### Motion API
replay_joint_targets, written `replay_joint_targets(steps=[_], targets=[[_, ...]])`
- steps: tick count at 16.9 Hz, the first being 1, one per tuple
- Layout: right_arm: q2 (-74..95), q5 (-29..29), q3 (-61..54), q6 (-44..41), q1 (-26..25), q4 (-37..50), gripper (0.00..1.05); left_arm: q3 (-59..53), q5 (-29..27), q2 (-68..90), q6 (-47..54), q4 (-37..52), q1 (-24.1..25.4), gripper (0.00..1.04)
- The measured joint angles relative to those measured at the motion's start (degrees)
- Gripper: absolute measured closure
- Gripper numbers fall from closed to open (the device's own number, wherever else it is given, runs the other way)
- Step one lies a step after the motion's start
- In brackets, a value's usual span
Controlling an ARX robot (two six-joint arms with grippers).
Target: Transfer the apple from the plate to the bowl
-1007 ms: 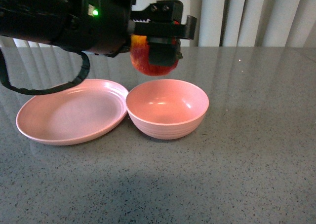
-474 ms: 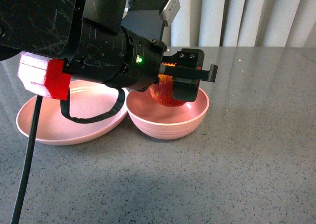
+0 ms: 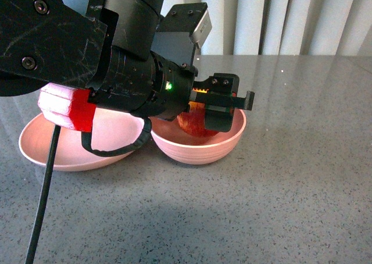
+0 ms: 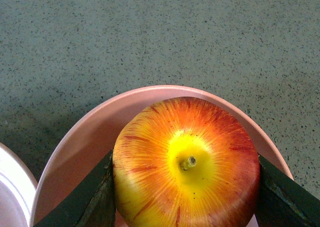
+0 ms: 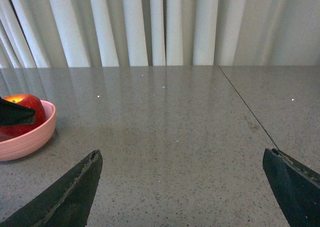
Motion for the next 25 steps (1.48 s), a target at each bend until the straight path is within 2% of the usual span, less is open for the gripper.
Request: replay_joint_targets(steps=[1, 5, 6, 15, 21, 22, 23, 24, 25], targets=[[0.0, 0.0, 0.02, 0.0, 0.0, 0.0, 0.07, 0.0, 0.0, 0.0, -0.02, 0.04, 0.0, 0.39], [0.0, 0.0, 0.0, 0.0, 0.0, 0.0, 0.07, 0.26, 0.81, -0.02, -0.44, 0.02, 0.26, 0.05], [0.0, 0.0, 0.0, 0.0, 0.0, 0.0, 0.07, 0.28, 0.96, -0.04, -0.79, 0.04, 0.5, 0.07], [0.0, 0.0, 0.0, 0.0, 0.0, 0.0, 0.07, -2.16, 0.87, -13.7, -2.73, 6.19, 4.0, 0.07], [0.0, 0.0, 0.0, 0.0, 0.0, 0.0, 0.07, -11.98, -1.49, -29.77, 0.35, 7.87, 8.57, 0.07], [0.0, 0.0, 0.0, 0.0, 0.0, 0.0, 0.07, -14.19, -3.15, -34.18, 1.6, 8.46, 9.53, 0.08], [0.0, 0.0, 0.0, 0.0, 0.0, 0.0, 0.07, -16.44, -8.96, -37.42, 2.25, 10.67, 9.73, 0.15], [0.0, 0.0, 0.0, 0.0, 0.0, 0.0, 0.07, -20.76, -15.3, -42.38, 2.89, 12.92, 11.1, 0.26], [0.0, 0.0, 0.0, 0.0, 0.0, -0.02, 0.07, -24.72, -17.29, -45.62, 3.23, 14.34, 12.57, 0.35]])
